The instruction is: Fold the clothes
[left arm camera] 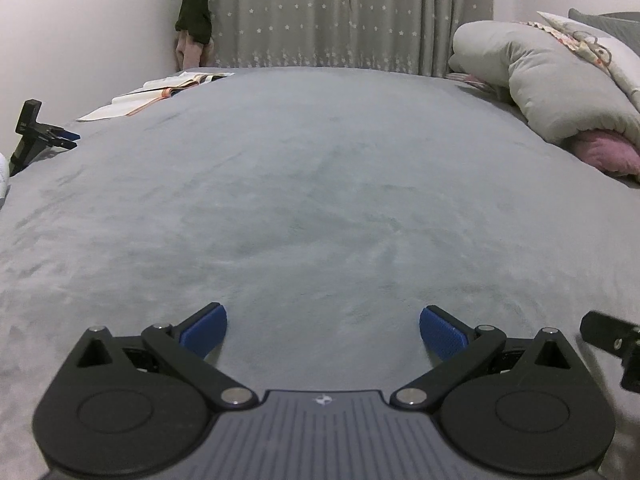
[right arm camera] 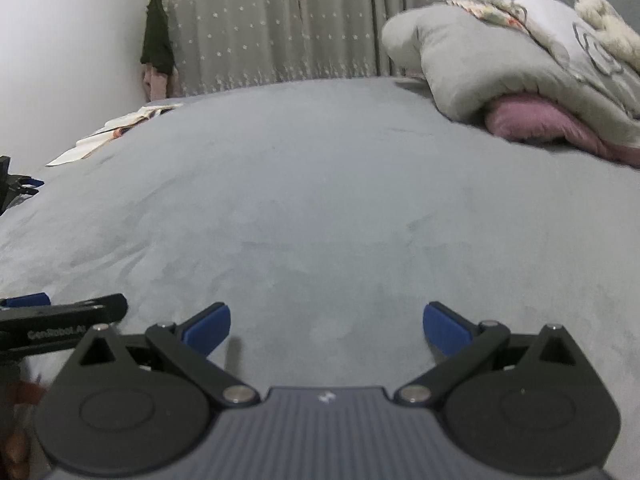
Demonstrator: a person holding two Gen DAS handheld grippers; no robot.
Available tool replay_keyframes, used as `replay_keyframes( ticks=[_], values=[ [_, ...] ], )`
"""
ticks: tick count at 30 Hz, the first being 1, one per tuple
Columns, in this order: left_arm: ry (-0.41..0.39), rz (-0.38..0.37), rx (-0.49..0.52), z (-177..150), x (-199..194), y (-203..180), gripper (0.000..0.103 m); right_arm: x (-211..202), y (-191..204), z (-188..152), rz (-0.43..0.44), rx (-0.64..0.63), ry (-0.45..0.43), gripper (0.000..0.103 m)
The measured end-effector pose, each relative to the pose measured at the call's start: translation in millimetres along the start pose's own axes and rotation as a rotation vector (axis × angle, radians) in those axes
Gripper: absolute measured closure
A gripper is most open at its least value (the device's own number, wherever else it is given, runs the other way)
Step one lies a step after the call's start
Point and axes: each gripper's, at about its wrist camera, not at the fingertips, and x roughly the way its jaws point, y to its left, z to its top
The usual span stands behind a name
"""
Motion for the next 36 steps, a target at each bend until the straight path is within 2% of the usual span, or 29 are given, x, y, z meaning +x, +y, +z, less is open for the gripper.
replay_keyframes(
  ticks=[6,18,36],
  values=[
    [0.002,-0.010,-0.014,-0.1,-0.1,2.5,0.000,11.7,11.5,0.4,-0.059,-0.070,0.008,0.000],
    [0.004,-0.034,-0.043,-2.2,0.3,8.2,0.000,12.5,9.0,-0.5,-0.045,-0.059,0.008,0.000],
    [0.002,-0.029,-0.037,-2.4,0.8,7.9,0.000,12.8,7.6,0.7,-0.044,-0.057,0.007,0.000]
  ],
)
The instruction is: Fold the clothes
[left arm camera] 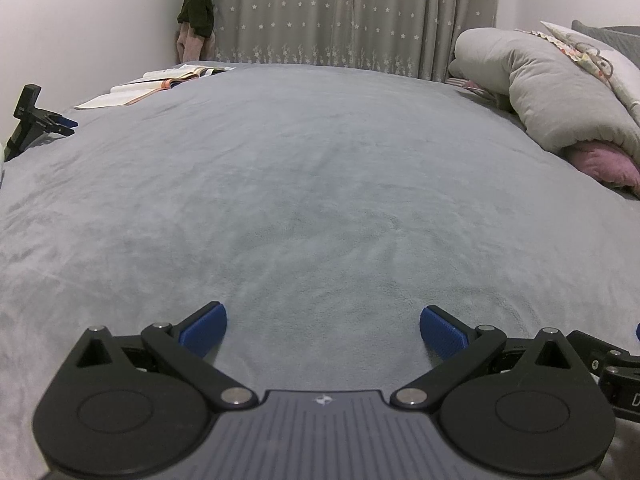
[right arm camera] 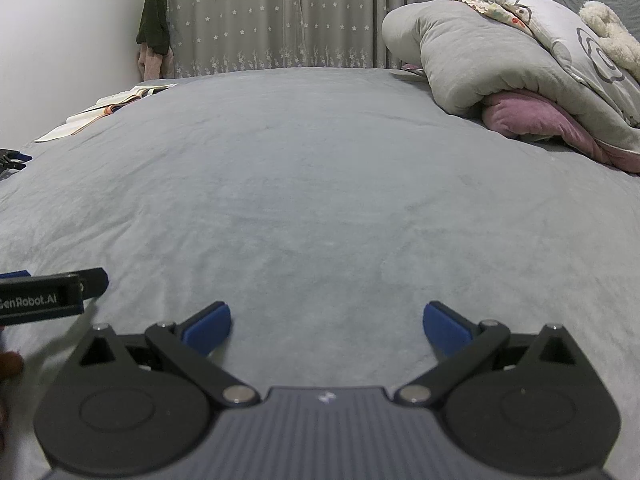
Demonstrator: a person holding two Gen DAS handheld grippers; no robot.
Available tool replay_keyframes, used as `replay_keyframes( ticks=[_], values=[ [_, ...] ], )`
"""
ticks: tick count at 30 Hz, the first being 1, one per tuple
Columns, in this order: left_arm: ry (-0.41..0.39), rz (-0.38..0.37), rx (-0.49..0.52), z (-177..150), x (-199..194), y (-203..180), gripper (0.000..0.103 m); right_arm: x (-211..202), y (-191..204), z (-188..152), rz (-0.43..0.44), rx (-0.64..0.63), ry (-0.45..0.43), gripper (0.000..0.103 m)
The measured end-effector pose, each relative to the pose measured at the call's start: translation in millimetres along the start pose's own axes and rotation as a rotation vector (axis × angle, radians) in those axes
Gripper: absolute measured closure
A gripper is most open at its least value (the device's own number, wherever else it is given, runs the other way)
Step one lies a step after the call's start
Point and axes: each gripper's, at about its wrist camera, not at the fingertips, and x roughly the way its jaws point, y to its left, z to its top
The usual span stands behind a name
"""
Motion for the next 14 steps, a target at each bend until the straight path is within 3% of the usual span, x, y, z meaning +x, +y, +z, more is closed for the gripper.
replay_keyframes(
  ticks=[14],
  values=[
    [-0.001,0.000,0.004,1.8,2.2,-1.6,0.000,-0.3,0.8,-0.1,-0.001,0.000,0.000,0.000]
  ],
)
